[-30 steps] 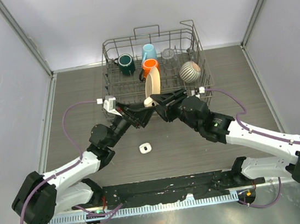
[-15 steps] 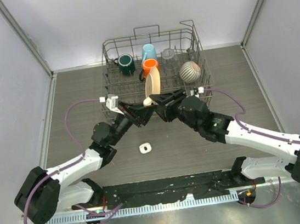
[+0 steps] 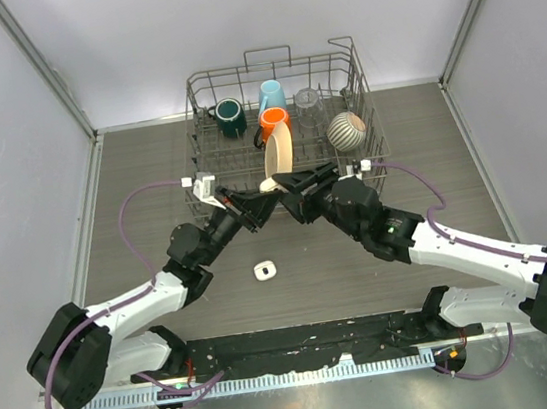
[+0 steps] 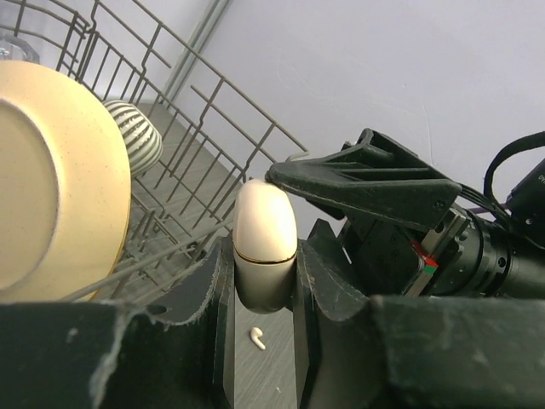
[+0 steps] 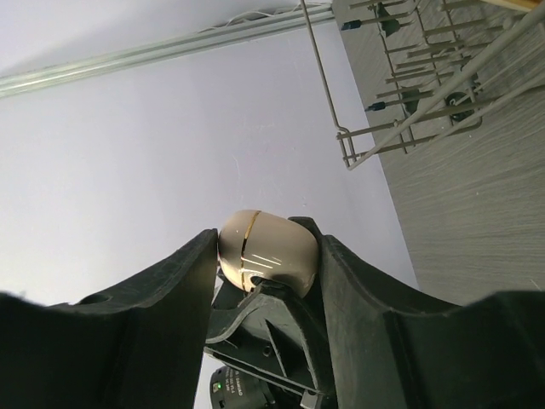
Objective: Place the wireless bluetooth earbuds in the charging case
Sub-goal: Pick up the charging case at the center of the board.
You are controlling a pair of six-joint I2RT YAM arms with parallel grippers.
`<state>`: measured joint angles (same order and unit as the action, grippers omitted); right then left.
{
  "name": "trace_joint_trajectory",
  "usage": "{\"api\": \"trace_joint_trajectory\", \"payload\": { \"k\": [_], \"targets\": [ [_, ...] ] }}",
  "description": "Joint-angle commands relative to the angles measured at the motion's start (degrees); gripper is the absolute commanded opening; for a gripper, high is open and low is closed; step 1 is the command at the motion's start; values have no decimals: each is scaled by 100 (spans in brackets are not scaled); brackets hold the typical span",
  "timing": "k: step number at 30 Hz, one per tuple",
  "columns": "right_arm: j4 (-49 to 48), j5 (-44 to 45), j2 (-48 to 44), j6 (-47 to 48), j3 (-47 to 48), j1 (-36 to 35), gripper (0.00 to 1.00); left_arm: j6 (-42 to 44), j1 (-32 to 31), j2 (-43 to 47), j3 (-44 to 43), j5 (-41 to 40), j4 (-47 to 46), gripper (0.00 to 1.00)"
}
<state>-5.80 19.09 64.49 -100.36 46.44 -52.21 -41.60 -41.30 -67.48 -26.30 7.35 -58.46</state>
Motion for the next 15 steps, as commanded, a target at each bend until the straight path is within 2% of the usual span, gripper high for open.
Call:
{"api": "trace_joint_trajectory", "payload": {
  "k": [1, 2, 3, 6, 10, 11, 12, 15],
  "targets": [
    [-439, -133, -243, 603, -91, 0, 61, -67, 104, 279, 108, 3, -324, 0],
    [-422, -169, -331, 779, -91, 69, 77, -67, 139, 332, 169, 159, -307, 0],
    [-404, -221, -375, 972, -47, 122, 82, -67, 183, 393, 178, 274, -211, 0],
    [-114, -546, -481, 1754, 189, 464, 83, -41, 455, 665, 187, 941, 52, 0],
    [97, -2221, -227, 2800, 629, 1264, 84, 12, 1095, 1052, 152, 2162, 510, 0],
    [219, -3035, -131, 2994, 717, 1439, 84, 73, 1228, 1227, 91, 2417, 624, 0],
    [194, -3408, 62, 3083, 822, 1537, 84, 126, 1351, 1307, 64, 2933, 842, 0],
    [-218, -4491, 309, 3110, 876, 1661, 84, 372, 1703, 1571, -41, 3499, 1204, 0]
  ]
}}
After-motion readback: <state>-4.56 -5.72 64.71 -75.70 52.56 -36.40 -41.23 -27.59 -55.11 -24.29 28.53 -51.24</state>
